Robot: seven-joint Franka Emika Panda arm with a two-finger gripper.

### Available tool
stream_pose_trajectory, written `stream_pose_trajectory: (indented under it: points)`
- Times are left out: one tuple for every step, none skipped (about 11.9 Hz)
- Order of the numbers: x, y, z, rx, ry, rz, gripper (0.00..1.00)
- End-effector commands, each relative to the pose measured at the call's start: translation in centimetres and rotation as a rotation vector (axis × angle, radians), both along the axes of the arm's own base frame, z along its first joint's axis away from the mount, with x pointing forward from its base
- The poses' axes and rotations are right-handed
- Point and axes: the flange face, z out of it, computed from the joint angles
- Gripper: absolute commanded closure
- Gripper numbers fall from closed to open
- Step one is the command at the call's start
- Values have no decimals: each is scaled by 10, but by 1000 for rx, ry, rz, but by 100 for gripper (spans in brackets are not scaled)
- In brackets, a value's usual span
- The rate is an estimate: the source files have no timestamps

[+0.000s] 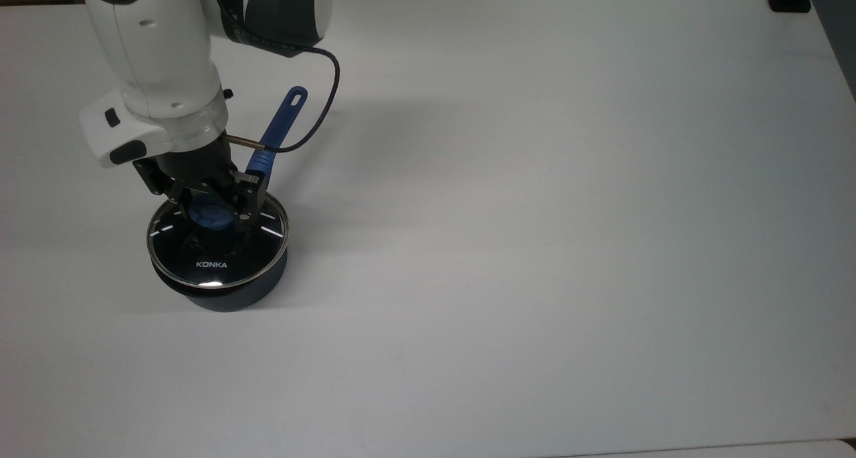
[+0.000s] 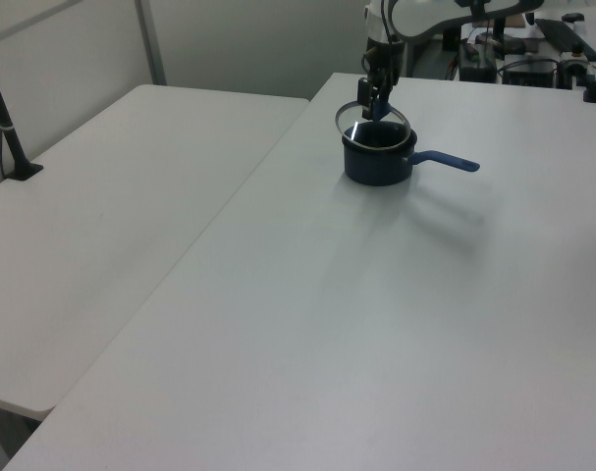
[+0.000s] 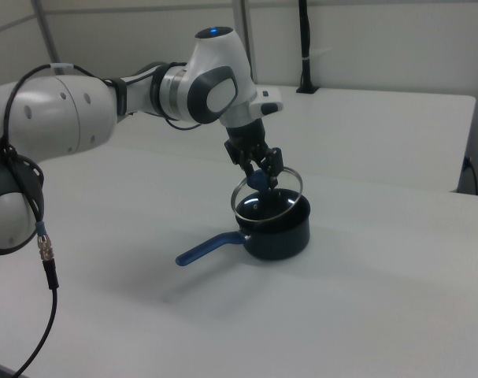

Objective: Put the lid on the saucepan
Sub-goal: 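Carry the glass lid over the black saucepan's rim, then lower the lid onto the saucepan and open the gripper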

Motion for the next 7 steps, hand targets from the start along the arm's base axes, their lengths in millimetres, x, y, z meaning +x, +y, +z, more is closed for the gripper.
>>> stream_pose_trajectory:
  points:
    - [0, 0, -2, -31, 5, -26, 61]
    - [-1, 0, -9, -26, 16, -33, 61]
    - [-1, -1, -13, -33, 19, -41, 61]
    - [-2, -1, -15, -43, 24, -40, 61]
    - [-3, 0, -23, -42, 38, -42, 61]
    - [-4, -1, -26, -55, 46, -42, 51]
    - [-5, -3, -27, -72, 50, -39, 28]
